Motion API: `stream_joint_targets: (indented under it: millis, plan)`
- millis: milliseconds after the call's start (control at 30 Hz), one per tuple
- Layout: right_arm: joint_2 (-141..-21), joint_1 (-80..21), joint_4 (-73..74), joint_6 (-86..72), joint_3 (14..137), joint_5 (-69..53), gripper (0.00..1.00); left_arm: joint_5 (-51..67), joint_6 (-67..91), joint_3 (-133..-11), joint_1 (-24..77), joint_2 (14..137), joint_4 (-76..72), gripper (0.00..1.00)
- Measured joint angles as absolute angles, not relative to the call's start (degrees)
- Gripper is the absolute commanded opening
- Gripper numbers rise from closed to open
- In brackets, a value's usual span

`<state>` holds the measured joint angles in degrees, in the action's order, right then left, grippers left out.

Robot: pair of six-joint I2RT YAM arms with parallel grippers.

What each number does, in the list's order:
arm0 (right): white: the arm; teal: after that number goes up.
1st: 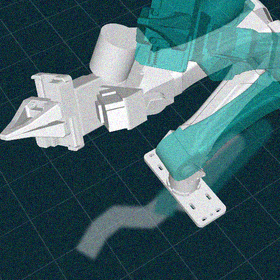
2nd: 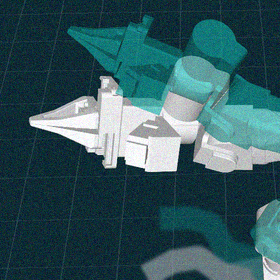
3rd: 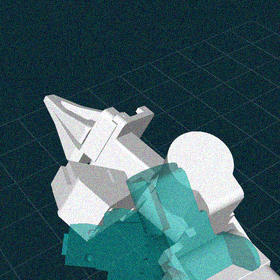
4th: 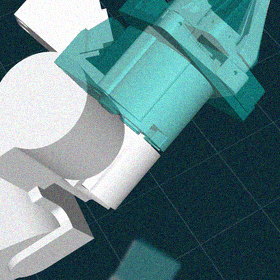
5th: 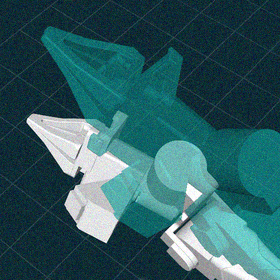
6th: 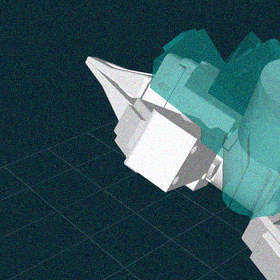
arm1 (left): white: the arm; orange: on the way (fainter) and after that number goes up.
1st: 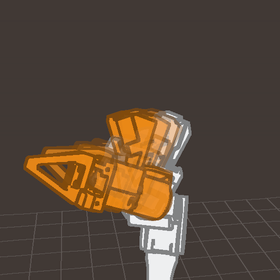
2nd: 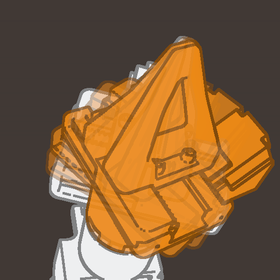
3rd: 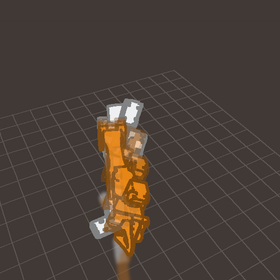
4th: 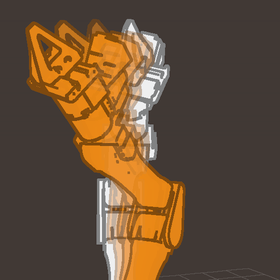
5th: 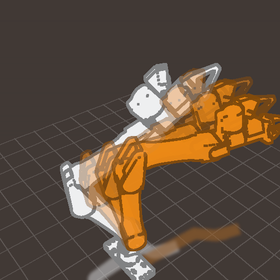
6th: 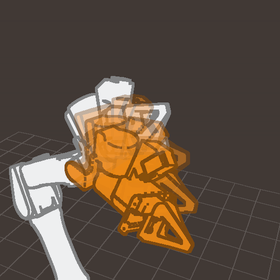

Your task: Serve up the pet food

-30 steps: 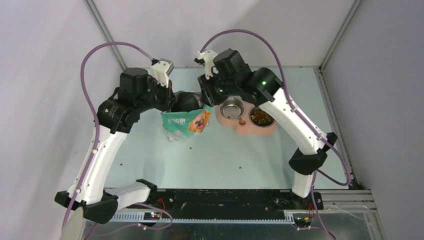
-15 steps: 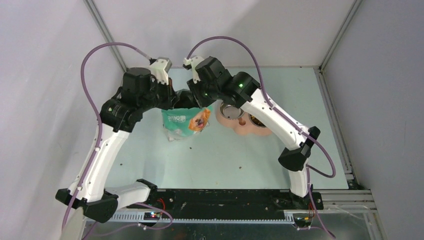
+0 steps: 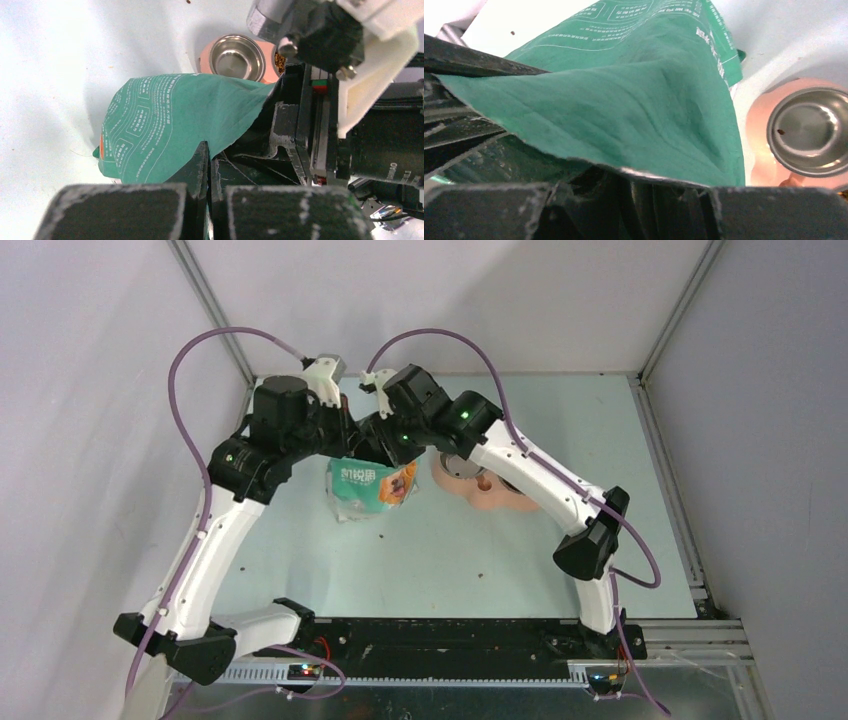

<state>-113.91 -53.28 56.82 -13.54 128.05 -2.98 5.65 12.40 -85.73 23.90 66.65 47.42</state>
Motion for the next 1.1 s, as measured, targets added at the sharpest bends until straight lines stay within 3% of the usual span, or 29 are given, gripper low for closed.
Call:
stream_joint_targets:
  millis: [600, 1100]
  plan:
    - [-111.7, -40.4, 56.05, -22.22, 124.18, -37.85, 0.0, 2.57, 5.76, -85.32, 24.23, 67.92, 45.06, 0.0]
    - [-107.79, -33.32, 53.01, -30.74, 119.85, -49.25, 0.0, -3.18, -4.14, -87.88, 24.05, 68.38, 46.94, 0.0]
